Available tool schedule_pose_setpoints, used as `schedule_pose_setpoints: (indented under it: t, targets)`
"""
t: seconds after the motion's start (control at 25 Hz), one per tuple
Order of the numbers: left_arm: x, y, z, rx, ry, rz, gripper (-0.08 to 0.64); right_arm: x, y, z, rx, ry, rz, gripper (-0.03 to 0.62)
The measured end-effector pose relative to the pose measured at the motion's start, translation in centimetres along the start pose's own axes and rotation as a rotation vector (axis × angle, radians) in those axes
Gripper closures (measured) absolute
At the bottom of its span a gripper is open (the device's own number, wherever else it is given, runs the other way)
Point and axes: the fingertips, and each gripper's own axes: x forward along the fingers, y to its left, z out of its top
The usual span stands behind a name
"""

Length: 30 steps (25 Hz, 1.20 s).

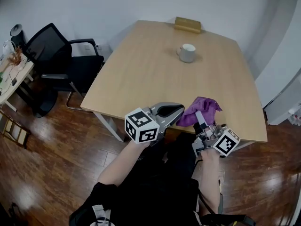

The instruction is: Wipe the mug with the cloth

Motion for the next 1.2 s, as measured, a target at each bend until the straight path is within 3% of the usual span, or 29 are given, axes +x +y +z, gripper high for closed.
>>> schedule_pose_setpoints:
  t: [0.32, 1.2]
  targets:
    - [-2.9, -4.3, -0.3, 0.016, -0.002, 0.000, 0.540, -2.4, 4.1, -1.5, -0.040, 0.009, -0.019, 0.511]
    - [-11.4, -18.3, -0.7, 0.041, -0.072, 0.086, 0.540, -11.2, 16.5, -7.1, 0.011, 0.072, 0.063, 0.511]
